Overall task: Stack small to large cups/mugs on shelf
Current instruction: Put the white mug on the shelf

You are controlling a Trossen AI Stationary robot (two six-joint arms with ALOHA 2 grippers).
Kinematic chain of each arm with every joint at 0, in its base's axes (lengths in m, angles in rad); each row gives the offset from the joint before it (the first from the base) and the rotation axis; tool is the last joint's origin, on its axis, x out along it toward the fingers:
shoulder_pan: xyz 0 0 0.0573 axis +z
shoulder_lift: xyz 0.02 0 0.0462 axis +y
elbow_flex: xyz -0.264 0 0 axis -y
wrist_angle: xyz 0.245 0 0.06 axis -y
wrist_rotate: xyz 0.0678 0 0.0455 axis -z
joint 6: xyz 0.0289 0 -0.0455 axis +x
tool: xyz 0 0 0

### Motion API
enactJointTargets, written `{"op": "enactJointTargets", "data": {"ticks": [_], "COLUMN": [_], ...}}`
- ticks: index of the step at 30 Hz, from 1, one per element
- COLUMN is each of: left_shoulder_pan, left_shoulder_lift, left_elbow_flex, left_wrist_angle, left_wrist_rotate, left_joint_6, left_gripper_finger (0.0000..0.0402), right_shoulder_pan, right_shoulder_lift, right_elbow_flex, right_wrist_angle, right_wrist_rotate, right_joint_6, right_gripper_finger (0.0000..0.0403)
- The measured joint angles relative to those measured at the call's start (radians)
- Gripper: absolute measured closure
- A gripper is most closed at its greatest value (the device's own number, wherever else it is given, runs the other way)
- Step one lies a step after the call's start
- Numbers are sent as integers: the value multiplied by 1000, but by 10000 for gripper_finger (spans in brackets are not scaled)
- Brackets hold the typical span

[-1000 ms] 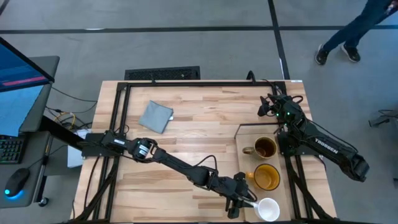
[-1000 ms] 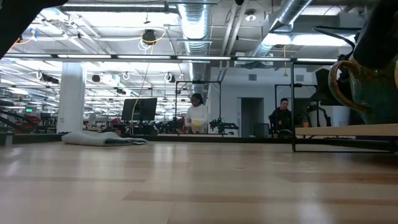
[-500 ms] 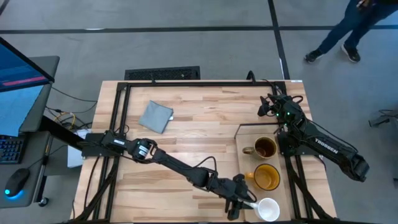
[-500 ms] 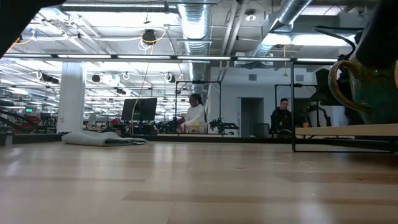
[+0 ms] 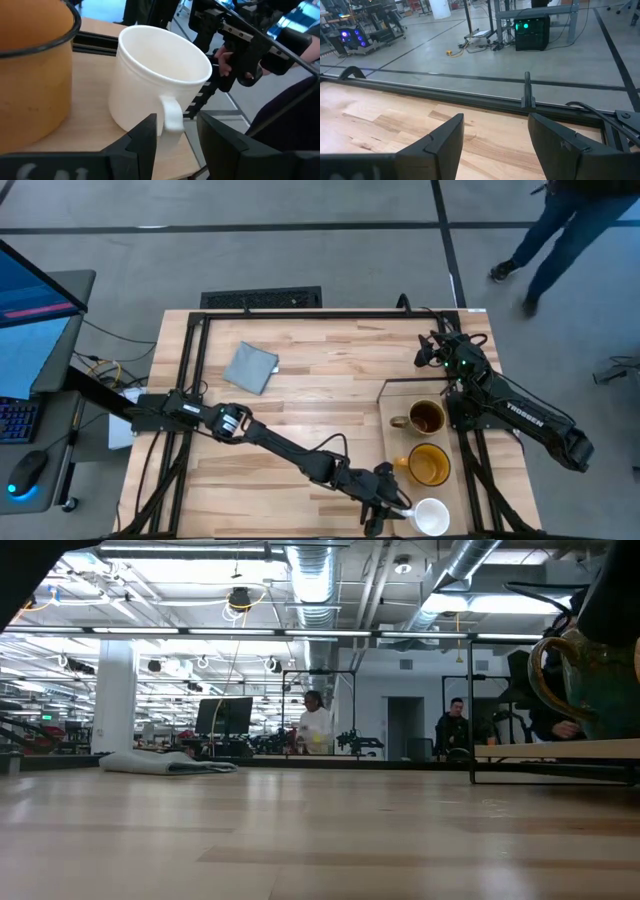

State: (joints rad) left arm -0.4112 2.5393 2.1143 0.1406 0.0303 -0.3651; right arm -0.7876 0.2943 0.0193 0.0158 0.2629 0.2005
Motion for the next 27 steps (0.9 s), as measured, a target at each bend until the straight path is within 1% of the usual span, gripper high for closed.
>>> {"op": "enactJointTargets", "data": {"ticks": [5,12,14,17,19,22,27], "left_shoulder_pan": [7,15,17,18,18,18,18], "left_shoulder_lift": [0,-9,-13,-16,-16,-16,-16], "left_elbow_flex": [0,-1,-1,-1,-1,-1,-1], "left_wrist_angle": [0,-3,-8,-44,-58,-50,-54], "left_wrist_rotate": [-17,-35,-31,8,16,16,33], "left_joint_6": [51,76,65,10,-8,-8,-13], "left_gripper_finger": [271,271,271,271,271,271,271], "right_shoulder_pan": [0,0,0,0,0,0,0], "right_shoulder_lift": [0,0,0,0,0,0,0], "right_elbow_flex": [0,0,0,0,0,0,0], "right_wrist_angle": [0,0,0,0,0,0,0], "right_wrist_rotate": [0,0,0,0,0,0,0], "right_joint_6": [0,0,0,-1,-10,-50,-52], "right_gripper_finger": [159,159,159,159,159,159,159]}}
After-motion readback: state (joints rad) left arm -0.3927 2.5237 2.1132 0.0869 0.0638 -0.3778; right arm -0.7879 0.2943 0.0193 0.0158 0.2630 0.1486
